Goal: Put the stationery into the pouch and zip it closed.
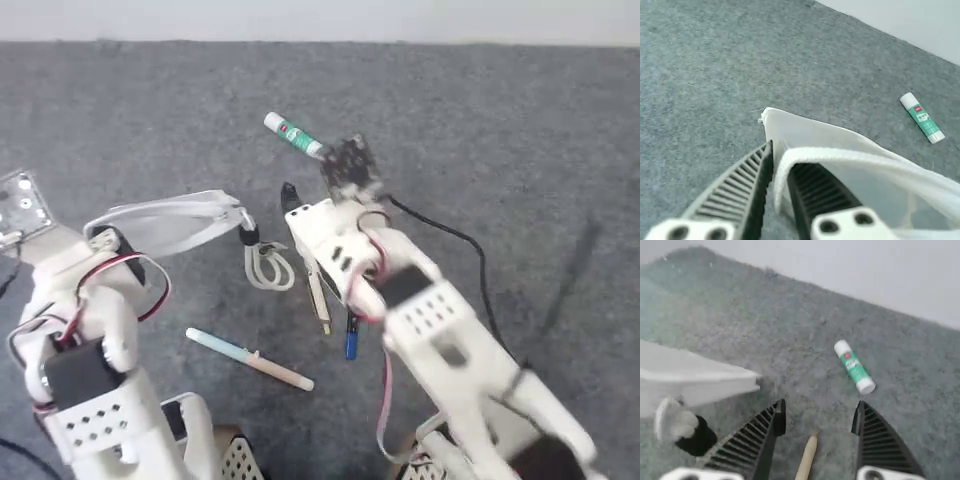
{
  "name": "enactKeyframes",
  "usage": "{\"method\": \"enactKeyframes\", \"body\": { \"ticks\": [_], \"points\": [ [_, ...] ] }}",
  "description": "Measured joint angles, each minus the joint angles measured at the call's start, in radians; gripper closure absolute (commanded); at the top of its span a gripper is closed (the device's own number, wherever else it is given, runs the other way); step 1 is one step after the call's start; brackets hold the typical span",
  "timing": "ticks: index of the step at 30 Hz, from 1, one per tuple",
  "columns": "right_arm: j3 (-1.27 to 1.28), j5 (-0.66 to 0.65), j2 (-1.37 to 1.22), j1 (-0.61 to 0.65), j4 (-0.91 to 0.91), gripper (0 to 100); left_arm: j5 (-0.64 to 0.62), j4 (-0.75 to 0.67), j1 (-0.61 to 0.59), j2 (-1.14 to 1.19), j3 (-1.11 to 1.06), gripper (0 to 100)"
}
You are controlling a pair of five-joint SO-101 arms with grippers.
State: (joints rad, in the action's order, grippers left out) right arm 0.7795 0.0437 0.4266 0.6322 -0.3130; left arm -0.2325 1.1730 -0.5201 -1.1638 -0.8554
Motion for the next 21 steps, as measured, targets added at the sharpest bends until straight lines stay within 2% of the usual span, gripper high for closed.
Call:
{"method": "enactKeyframes", "body": {
  "ticks": [10, 14, 21],
  "points": [
    [-0.356, 0.008, -0.397, 0.000, -0.342, 78.9, -0.009, -0.018, -0.020, 0.000, -0.018, 99],
    [-0.456, 0.068, -0.522, 0.000, -0.385, 78.9, -0.009, -0.018, -0.020, 0.000, -0.018, 99],
    [-0.603, 0.086, -0.687, 0.000, -0.477, 78.9, -0.009, -0.018, -0.020, 0.000, -0.018, 99]
  ]
}}
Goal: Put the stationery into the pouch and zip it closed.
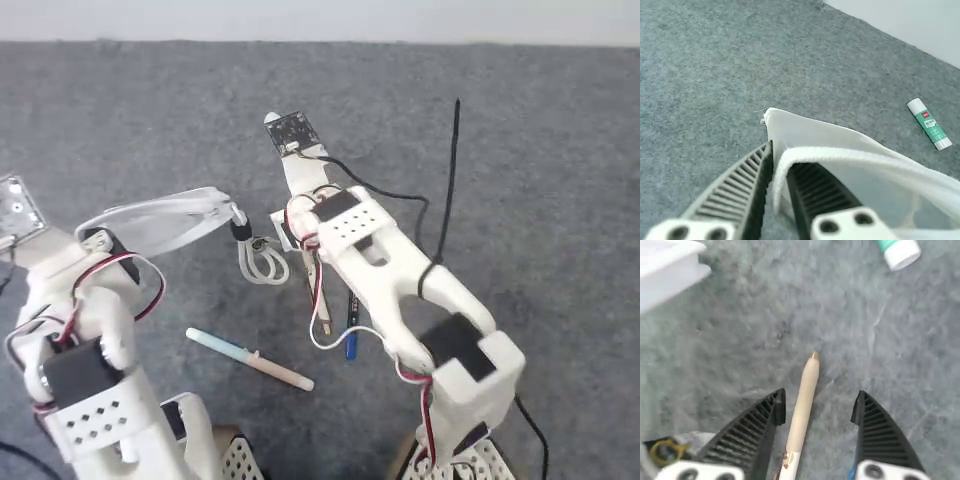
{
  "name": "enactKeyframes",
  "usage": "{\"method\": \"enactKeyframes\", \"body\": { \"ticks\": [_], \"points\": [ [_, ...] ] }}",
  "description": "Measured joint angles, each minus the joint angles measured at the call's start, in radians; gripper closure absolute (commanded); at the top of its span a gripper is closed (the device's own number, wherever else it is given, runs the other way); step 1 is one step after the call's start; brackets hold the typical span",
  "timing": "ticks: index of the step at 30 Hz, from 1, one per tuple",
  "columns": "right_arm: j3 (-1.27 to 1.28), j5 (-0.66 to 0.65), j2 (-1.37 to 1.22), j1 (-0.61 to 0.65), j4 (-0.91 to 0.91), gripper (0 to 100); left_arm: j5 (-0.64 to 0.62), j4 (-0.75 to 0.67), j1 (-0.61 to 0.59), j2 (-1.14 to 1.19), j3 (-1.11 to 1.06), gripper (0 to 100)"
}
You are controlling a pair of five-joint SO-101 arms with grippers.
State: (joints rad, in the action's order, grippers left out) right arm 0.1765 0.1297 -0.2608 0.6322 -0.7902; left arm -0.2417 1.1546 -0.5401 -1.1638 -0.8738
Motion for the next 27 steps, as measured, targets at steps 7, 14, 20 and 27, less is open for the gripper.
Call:
{"method": "enactKeyframes", "body": {
  "ticks": [7, 14, 20, 27],
  "points": [
    [-0.117, 0.000, -0.166, 0.000, -0.043, 79.0, 0.000, 0.000, 0.000, 0.000, -0.002, 99],
    [-0.278, 0.000, -0.287, 0.000, -0.178, 93.4, 0.000, 0.000, -0.002, -0.002, -0.011, 99],
    [-0.388, -0.072, -0.365, -0.008, -0.236, 99.4, 0.000, 0.000, -0.002, -0.002, -0.011, 99],
    [-0.396, -0.097, -0.368, -0.008, -0.250, 99.3, 0.000, 0.000, -0.002, -0.002, -0.011, 99]
  ]
}}
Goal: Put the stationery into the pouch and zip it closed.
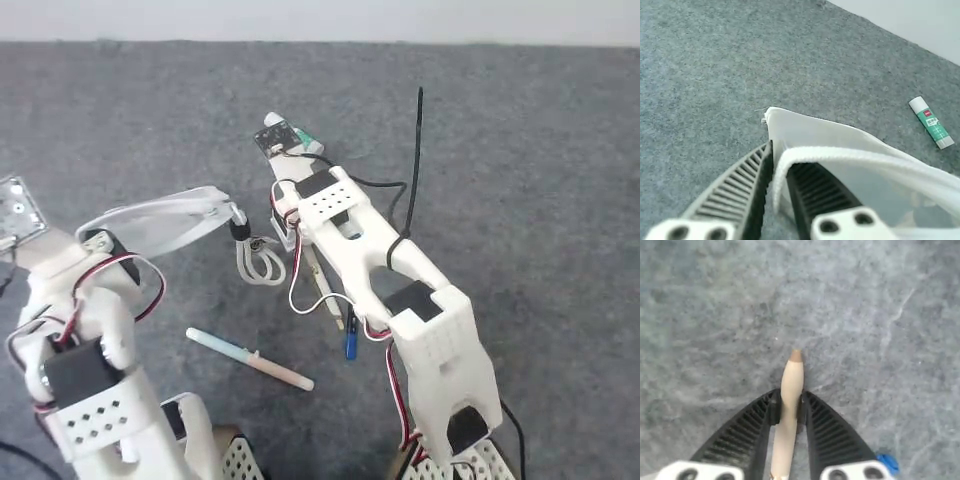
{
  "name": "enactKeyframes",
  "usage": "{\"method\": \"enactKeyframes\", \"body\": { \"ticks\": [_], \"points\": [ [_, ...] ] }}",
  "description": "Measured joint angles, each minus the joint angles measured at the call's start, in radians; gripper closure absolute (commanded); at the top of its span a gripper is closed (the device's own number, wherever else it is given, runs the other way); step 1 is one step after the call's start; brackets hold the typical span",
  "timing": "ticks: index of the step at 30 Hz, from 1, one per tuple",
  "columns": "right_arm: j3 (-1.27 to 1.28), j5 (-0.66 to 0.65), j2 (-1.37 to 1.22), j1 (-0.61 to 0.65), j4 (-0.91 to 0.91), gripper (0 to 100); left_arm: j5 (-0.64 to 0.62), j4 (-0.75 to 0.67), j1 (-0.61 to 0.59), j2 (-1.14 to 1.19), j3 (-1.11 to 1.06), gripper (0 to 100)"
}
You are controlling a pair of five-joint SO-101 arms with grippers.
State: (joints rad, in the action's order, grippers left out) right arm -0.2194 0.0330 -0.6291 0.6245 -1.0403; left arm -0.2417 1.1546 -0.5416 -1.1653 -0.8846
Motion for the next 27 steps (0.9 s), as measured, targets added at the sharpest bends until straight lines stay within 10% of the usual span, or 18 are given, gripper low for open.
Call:
{"method": "enactKeyframes", "body": {
  "ticks": [27],
  "points": [
    [0.000, -0.009, 0.279, 0.005, -0.275, 99.3, 0.000, -0.002, -0.005, 0.000, -0.011, 99]
  ]
}}
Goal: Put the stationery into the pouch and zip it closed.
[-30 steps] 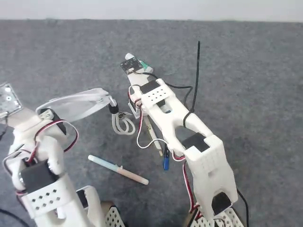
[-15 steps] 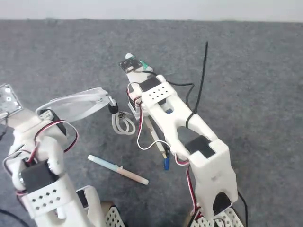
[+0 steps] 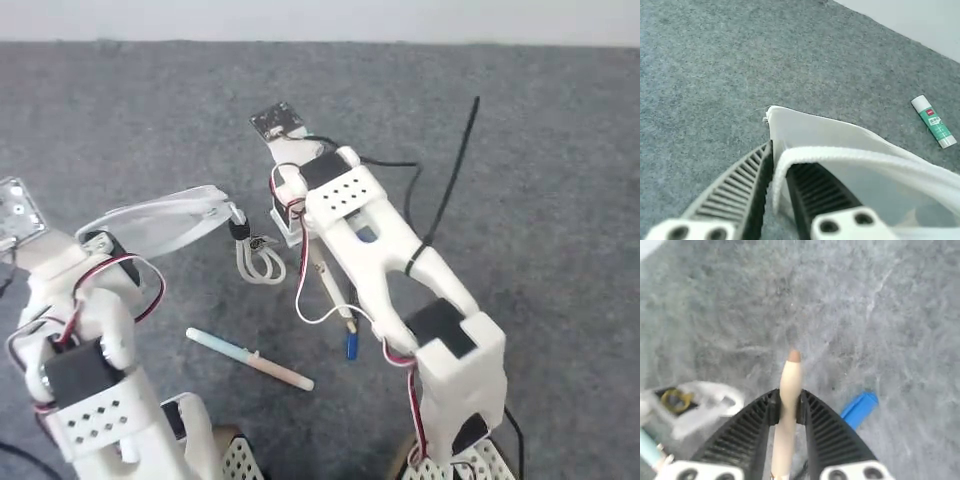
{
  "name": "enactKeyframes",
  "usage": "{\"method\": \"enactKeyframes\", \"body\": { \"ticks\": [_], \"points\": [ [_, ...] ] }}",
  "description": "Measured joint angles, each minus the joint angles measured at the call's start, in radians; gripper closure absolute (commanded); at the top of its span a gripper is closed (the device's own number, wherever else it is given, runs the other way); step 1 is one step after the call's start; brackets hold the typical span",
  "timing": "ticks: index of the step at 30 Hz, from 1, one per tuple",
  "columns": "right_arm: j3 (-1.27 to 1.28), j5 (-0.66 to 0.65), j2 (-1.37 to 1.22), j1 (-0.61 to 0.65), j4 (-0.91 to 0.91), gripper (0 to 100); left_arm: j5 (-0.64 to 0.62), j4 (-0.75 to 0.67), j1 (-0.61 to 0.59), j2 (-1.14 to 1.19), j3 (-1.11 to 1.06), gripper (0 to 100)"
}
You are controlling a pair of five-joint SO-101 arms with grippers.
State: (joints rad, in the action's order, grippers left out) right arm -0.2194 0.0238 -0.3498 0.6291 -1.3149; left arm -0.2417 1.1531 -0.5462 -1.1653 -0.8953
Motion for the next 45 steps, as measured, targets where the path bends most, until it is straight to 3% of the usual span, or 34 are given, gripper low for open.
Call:
{"method": "enactKeyframes", "body": {
  "ticks": [15, 28, 36, 45],
  "points": [
    [0.043, -0.005, 0.287, 0.008, -0.173, 99.2, 0.000, 0.000, 0.000, 0.000, 0.000, 99],
    [0.526, -0.005, 0.736, 0.115, 0.158, 99.2, 0.000, 0.000, 0.000, 0.000, 0.000, 99],
    [0.624, -0.005, 0.763, 0.161, 0.310, 99.2, 0.000, 0.000, 0.000, 0.000, 0.000, 99],
    [0.631, -0.005, 0.763, 0.198, 0.322, 99.2, 0.000, -0.029, 0.000, -0.002, -0.020, 99]
  ]
}}
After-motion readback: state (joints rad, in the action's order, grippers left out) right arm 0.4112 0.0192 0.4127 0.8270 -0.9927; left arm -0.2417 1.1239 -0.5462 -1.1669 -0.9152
